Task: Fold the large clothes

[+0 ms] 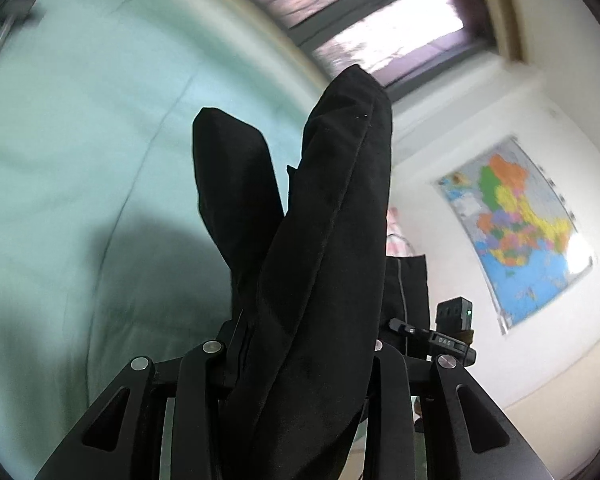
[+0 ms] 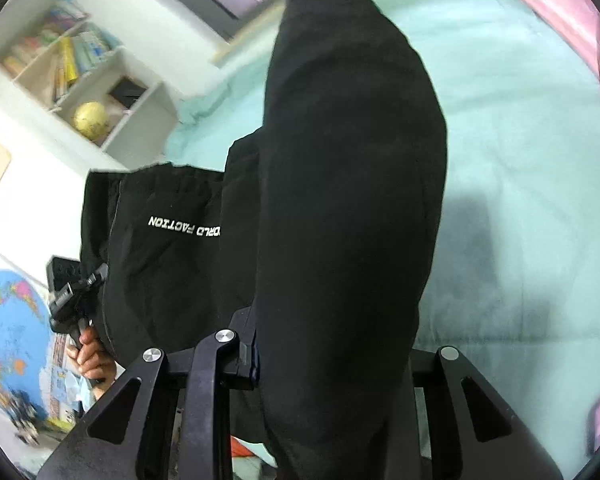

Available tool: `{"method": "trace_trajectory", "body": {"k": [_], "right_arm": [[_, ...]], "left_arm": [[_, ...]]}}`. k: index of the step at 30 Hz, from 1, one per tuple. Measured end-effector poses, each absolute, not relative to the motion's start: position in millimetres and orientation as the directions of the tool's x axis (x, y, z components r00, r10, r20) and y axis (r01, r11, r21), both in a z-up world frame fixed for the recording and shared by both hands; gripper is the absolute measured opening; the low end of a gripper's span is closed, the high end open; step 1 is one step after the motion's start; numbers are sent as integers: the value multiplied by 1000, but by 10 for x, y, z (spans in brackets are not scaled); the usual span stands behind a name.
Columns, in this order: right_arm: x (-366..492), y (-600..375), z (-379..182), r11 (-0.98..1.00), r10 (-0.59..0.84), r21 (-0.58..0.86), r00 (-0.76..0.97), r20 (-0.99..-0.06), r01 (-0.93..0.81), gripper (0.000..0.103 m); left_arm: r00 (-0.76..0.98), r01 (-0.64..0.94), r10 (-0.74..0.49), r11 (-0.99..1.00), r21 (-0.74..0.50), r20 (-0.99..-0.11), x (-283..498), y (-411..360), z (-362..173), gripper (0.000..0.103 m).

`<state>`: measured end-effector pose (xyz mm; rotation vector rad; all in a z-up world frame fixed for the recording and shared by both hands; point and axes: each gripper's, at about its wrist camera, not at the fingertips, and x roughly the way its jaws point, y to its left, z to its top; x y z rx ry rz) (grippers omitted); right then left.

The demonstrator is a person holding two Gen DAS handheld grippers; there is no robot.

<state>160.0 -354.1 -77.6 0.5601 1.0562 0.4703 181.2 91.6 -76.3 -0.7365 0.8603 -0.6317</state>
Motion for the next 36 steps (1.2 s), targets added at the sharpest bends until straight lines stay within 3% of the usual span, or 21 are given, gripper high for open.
{"method": "trace_trajectory", "body": {"k": [5, 6, 9, 11, 14, 17, 21, 24, 25, 28, 32, 36], "right_arm": [[1752, -3694, -1339, 820, 501, 567, 384, -776, 75, 44], [1741, -3781, -1458, 792, 525, 601, 377, -763, 112, 50], [1626, -3938, -1593, 737, 564, 658, 395, -725, 155, 58], [1550, -3975, -1494, 761, 524, 629, 421, -740, 160, 60], [1398, -3892, -1046, 863, 356, 482, 492, -794, 153, 60], [1278, -3900, -698, 872, 347, 479, 559, -753, 104, 63], [1301, -3338, -358, 939, 255, 342, 598, -760, 35, 83], [1191, -3094, -301, 990, 23, 106, 641, -768, 92, 83], [1121, -3061, -252, 989, -67, 37, 665, -744, 141, 75], [844, -3110, -56, 959, -266, -95, 734, -625, 267, 78], [931, -3006, -87, 989, 35, 130, 722, -691, 76, 84], [1122, -2679, -536, 996, 82, 88, 632, -771, -22, 84]], "left_arm": [[493, -93, -627, 651, -753, -603, 2035, 1395, -1724, 49], [476, -127, -656, 607, -784, -586, 2056, 1509, -1912, 54], [477, -148, -753, 440, -886, -454, 2008, 1787, -2179, 56], [509, -145, -712, 483, -864, -483, 1935, 1895, -2064, 56], [600, -122, -559, 643, -756, -573, 1822, 1972, -1556, 55], [669, -43, -463, 757, -652, -582, 1744, 1776, -983, 55], [659, 134, -491, 822, -554, -570, 1690, 1057, -509, 56], [629, 176, -437, 886, -429, -643, 1728, 437, -507, 56], [623, 181, -393, 913, -365, -676, 1745, 237, -545, 56], [596, 205, -333, 943, -263, -731, 1755, -8, -704, 56], [560, 225, -374, 927, -299, -739, 1697, 9, -885, 56], [539, 240, -392, 920, -310, -745, 1678, -129, -1086, 56]]}}
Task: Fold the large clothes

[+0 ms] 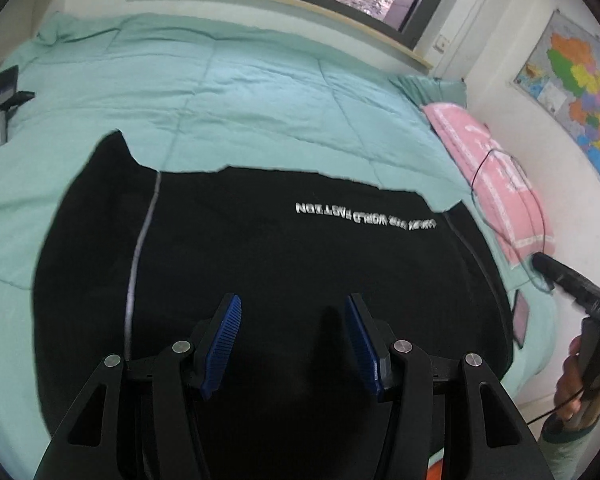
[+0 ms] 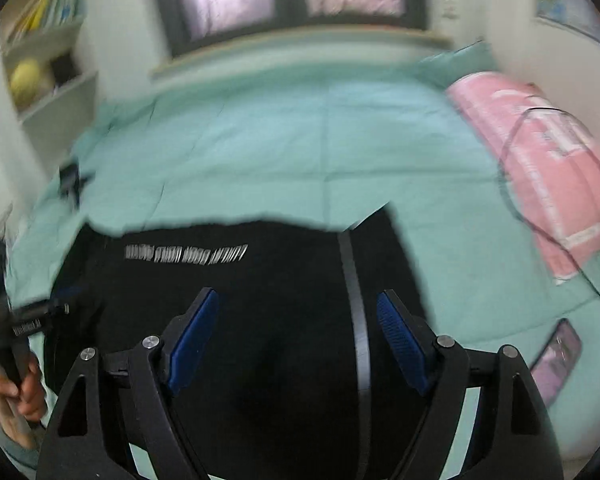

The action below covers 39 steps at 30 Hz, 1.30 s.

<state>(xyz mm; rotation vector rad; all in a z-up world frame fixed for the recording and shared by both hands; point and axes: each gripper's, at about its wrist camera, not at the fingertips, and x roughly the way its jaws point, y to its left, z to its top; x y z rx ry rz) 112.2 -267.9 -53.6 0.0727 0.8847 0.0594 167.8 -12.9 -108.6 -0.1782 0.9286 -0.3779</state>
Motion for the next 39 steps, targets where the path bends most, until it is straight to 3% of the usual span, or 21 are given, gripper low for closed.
{"method": "trace_trajectory", "body": {"k": [6, 9, 15, 18, 22, 28, 32, 34, 39], "right_arm": [[1518, -2462, -1568, 995, 100, 80, 470, -877, -63, 87], [1559, -2409, -1716, 998, 55, 36, 495, -867, -48, 94], [1501, -2443, -1734, 998, 60, 44, 524, -849, -42, 94], [1341, -2553, -1597, 995, 92, 102, 537, -839, -10, 94], [1083, -2642, -1299, 985, 131, 174, 599, -790, 13, 94], [697, -2611, -577, 988, 73, 151, 737, -672, 39, 94], [483, -2535, -134, 990, 33, 129, 782, -623, 61, 94], [321, -2460, 79, 991, 44, 126, 813, -580, 37, 94], [52, -2171, 387, 998, -55, -11, 852, -520, 57, 94]], "left_arm": [[533, 235, -320, 945, -226, -784, 1734, -347, -1407, 56], [527, 206, -278, 959, -197, -803, 1818, -415, -1562, 57], [549, 191, -257, 965, -180, -795, 1779, -433, -1558, 57], [614, 195, -221, 973, -126, -758, 1503, -472, -1311, 57], [729, 256, -225, 966, -48, -646, 1009, -560, -752, 57], [818, 221, -165, 975, 36, -550, 598, -584, -216, 60], [844, 181, -171, 983, -30, -508, 334, -388, 96, 62], [857, 178, -182, 983, -55, -483, 239, -317, 224, 68], [890, 147, -152, 988, -43, -429, -17, -259, 372, 71]]}}
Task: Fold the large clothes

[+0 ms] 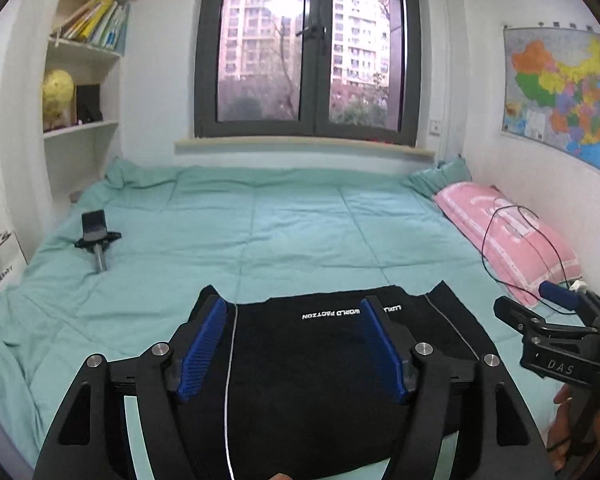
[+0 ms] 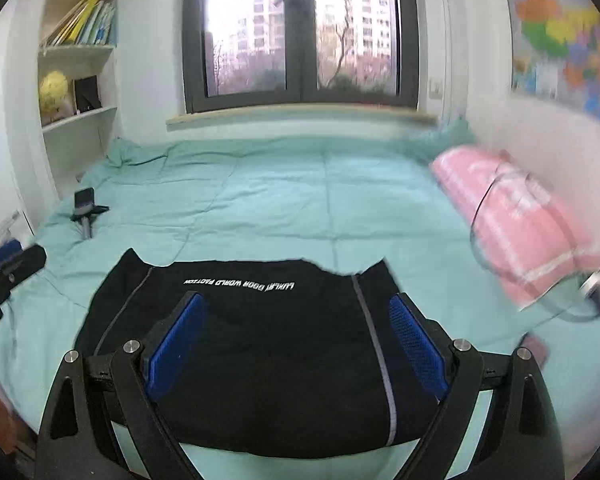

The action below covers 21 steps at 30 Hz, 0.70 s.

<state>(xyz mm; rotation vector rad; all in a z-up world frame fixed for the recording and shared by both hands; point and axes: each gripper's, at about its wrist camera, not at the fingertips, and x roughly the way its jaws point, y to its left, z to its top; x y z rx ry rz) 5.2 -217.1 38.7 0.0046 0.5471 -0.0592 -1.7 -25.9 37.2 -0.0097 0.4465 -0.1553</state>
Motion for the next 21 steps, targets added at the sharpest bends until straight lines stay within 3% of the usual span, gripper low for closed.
{"method": "trace_trajectory", "body": {"k": [8, 21], "right_arm": [[76, -2063, 215, 999, 14, 40, 821, -571, 12, 94], [269, -2119, -20, 994, 51, 108, 778, -626, 22, 94]], "left_arm": [[864, 199, -220, 975, -95, -453, 13, -341, 181, 71], [852, 190, -194, 980, -59, -487, 84, -483, 40, 71]]}}
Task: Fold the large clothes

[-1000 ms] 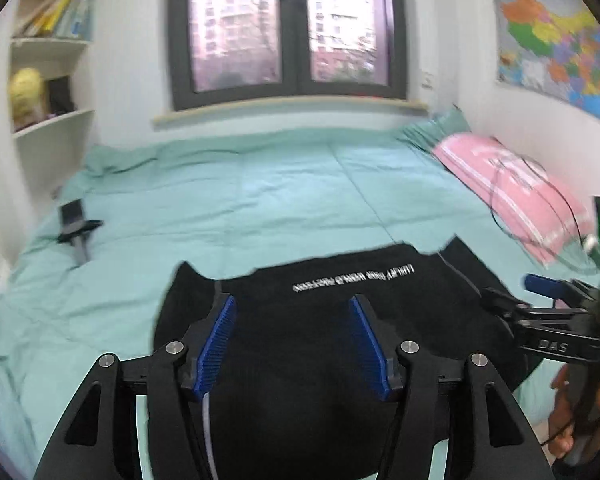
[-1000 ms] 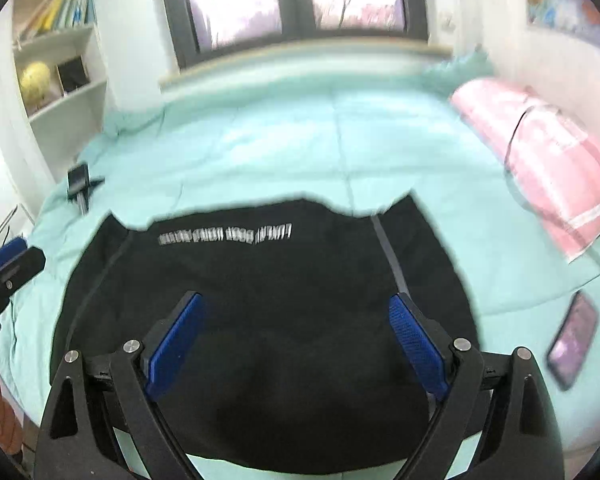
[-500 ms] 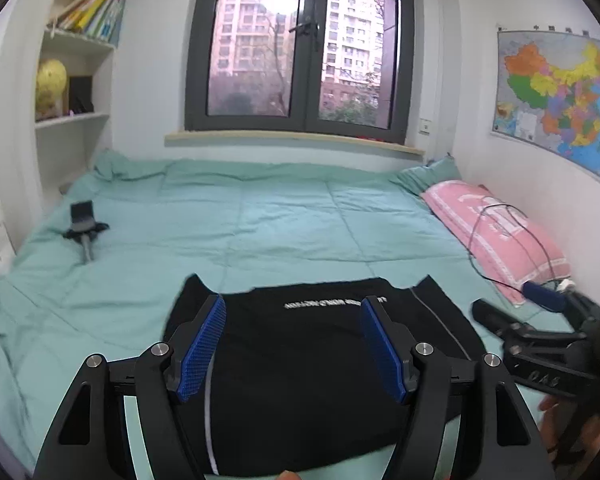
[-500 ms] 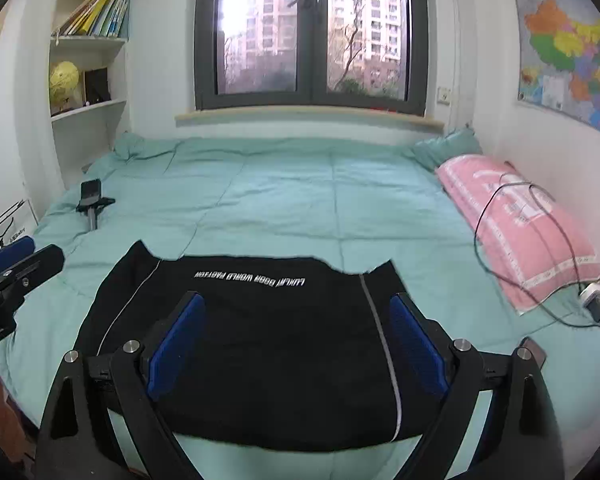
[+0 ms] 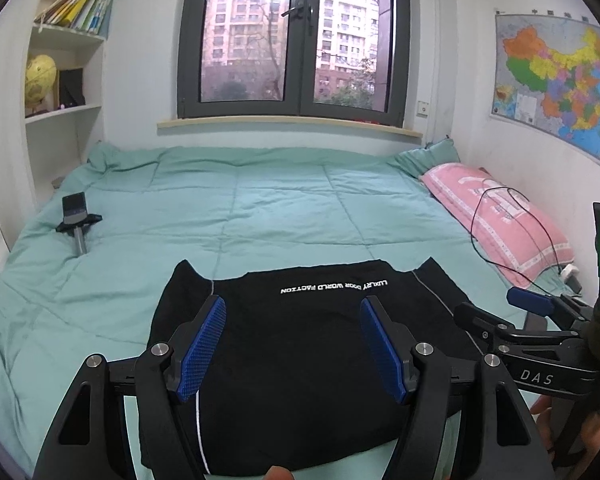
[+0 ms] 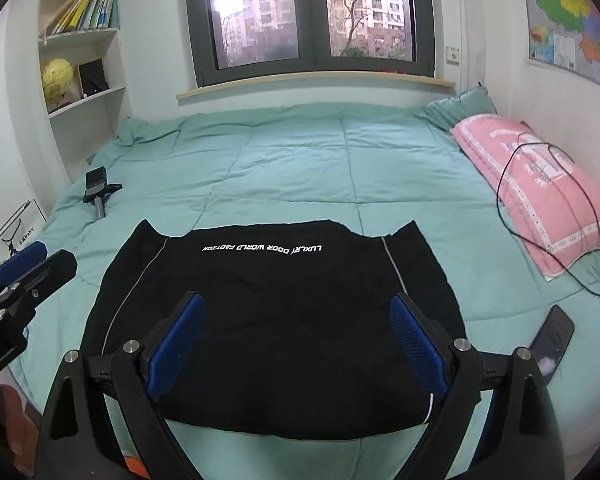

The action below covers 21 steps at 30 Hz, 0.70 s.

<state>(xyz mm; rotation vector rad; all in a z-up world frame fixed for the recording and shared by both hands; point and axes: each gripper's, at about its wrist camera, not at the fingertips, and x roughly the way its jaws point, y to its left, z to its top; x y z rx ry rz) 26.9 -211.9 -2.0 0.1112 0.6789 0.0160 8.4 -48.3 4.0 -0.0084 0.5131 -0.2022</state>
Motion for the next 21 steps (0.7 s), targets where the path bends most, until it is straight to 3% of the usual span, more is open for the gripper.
{"method": "trace_trajectory", "body": {"k": [21], "right_arm": [[393, -2071, -107, 996, 40, 86, 745, -666, 23, 94]], "left_arm": [[820, 195, -204, 978, -74, -535, 168, -493, -70, 71]]}}
